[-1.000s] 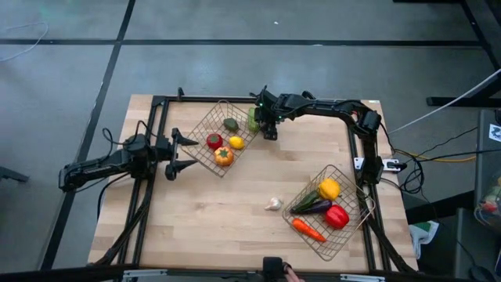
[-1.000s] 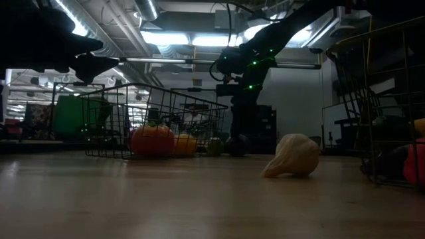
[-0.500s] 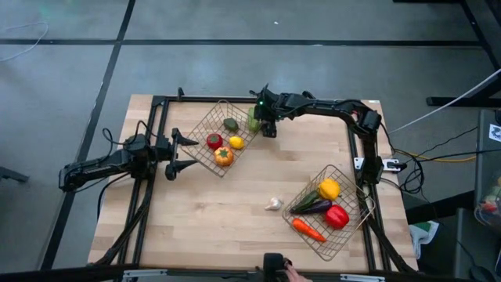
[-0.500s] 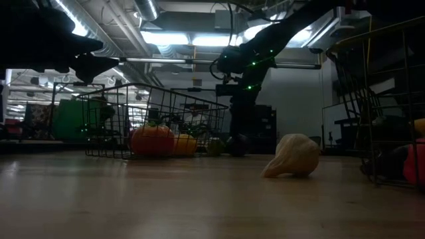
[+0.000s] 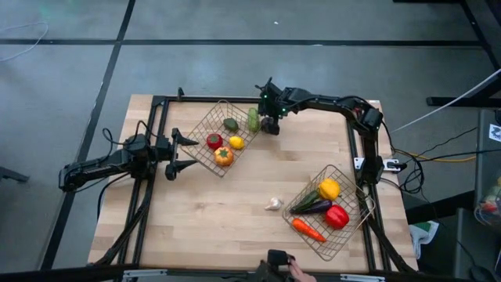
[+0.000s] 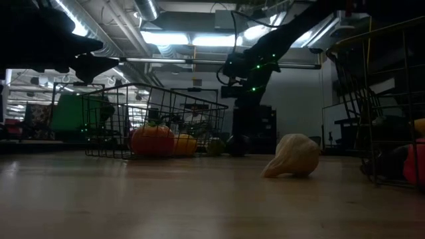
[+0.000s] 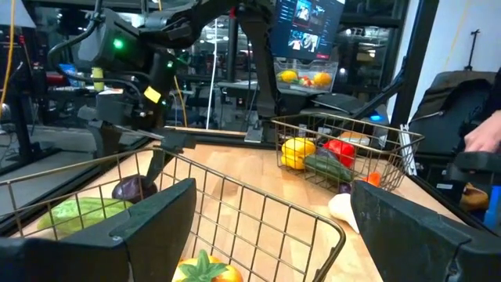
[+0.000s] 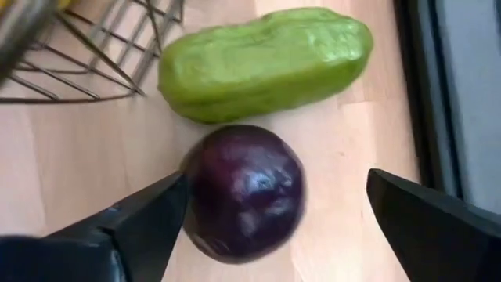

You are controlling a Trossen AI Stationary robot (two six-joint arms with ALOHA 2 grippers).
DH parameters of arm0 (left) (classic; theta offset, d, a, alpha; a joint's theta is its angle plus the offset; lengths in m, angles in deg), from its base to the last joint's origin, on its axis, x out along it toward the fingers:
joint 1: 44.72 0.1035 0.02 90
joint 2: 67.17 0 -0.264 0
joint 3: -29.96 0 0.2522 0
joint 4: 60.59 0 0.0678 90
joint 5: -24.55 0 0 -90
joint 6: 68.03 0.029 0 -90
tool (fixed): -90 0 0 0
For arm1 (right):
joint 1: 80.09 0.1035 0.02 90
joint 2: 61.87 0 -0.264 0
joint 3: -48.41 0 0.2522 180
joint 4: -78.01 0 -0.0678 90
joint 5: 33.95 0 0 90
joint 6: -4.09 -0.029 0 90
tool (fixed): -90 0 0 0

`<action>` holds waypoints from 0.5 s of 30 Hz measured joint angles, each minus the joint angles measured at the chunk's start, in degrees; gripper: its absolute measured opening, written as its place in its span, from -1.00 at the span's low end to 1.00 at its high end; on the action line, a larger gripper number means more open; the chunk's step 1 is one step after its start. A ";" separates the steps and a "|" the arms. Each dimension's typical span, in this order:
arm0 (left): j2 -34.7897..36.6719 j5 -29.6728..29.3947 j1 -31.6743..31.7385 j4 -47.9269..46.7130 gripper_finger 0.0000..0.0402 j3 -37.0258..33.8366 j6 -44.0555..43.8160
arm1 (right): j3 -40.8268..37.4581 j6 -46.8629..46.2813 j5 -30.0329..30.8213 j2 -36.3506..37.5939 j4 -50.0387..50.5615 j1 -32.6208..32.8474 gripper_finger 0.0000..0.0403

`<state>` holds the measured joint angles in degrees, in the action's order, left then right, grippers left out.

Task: Sort produce into baskets
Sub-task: Put the purple avocado into the bottom basket

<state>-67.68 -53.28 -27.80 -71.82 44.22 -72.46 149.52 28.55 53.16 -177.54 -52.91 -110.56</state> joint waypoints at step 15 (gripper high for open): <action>0.00 0.00 0.01 -0.03 0.67 0.00 0.28 | -0.02 -2.26 -2.74 -5.04 0.96 -0.30 0.92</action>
<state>-67.68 -53.28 -27.79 -71.85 44.22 -72.17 149.50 26.30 50.42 -182.57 -51.95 -110.86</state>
